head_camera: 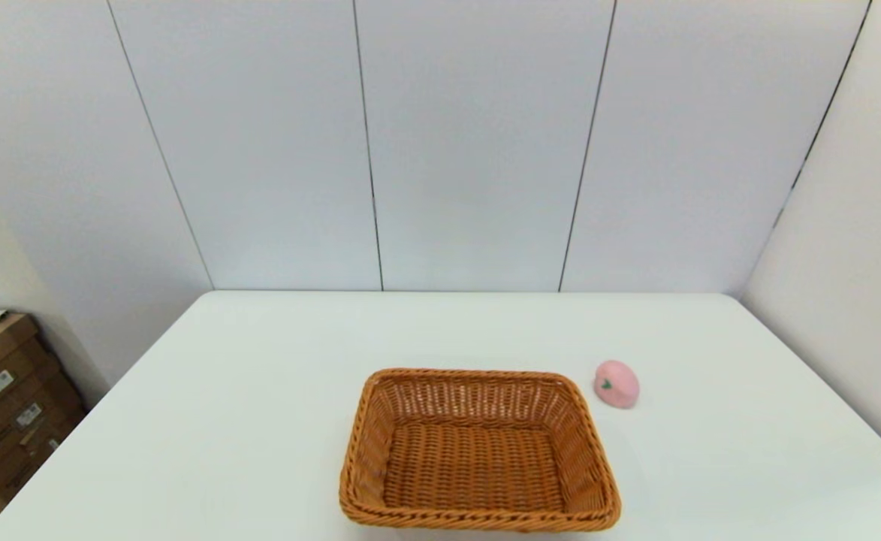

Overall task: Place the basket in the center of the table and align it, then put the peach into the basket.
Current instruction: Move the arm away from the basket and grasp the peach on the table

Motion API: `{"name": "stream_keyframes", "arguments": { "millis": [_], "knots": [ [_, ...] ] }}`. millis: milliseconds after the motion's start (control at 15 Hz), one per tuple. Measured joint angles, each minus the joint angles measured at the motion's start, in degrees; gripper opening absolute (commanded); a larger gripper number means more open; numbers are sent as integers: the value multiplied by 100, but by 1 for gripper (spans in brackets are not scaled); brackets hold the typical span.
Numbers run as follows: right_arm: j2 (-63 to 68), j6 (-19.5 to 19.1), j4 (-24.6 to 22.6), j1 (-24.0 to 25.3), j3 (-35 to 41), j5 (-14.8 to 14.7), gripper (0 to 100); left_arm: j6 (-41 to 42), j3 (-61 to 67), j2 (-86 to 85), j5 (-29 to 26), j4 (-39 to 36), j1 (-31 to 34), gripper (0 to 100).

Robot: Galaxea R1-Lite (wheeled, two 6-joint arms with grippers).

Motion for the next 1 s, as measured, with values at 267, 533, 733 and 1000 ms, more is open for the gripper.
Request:
{"name": "stream_keyframes", "arguments": {
  "millis": [267,533,733,1000],
  "knots": [
    [491,56,267,-22,-780,20,100,-10,50,-66,-27,-5,0,100],
    [2762,379,428,-96,-2387,37,100,-11,52,-71,-16,0,0,100],
    [5003,572,466,5,-3696,54,100,-18,52,-71,-5,-6,0,100],
    [7594,946,560,444,-5009,48,100,-21,52,-71,-5,-5,0,100]
  ]
}}
